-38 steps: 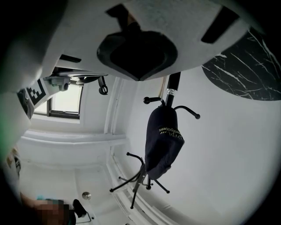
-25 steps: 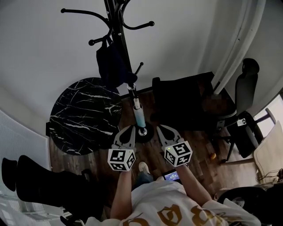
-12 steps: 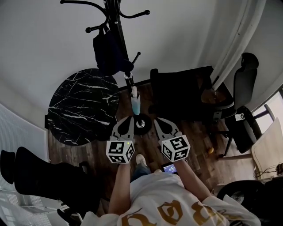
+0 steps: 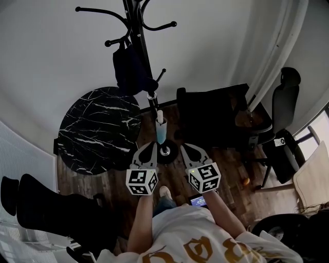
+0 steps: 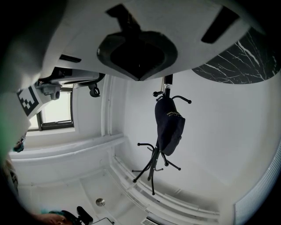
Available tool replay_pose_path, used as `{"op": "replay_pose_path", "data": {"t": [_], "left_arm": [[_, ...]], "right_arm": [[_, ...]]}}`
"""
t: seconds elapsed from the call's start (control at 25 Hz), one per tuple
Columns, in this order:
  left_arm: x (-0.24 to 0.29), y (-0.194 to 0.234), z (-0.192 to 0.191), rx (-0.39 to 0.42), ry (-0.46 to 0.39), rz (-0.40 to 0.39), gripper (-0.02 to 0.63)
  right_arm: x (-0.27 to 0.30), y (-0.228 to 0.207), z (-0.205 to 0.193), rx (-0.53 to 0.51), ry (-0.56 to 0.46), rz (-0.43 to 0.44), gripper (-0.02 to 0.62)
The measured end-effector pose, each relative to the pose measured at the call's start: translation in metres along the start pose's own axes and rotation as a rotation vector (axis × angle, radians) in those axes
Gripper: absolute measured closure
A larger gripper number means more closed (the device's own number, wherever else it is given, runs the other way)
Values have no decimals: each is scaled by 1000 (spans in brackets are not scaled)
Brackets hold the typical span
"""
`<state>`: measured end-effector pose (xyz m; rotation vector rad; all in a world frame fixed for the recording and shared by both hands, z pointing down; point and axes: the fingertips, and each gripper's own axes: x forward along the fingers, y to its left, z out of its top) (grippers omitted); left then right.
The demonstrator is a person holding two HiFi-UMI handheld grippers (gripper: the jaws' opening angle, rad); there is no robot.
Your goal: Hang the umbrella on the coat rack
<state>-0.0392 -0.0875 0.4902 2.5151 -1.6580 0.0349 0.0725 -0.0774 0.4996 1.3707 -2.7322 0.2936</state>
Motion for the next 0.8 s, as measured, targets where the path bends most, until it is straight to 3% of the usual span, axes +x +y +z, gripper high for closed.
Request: {"op": "replay_pose_path", "data": {"t": [0.8], "left_arm": [[2, 4, -11, -9, 29, 6, 586]], "right_arm": [[2, -1, -8, -18, 25, -10, 584]]}}
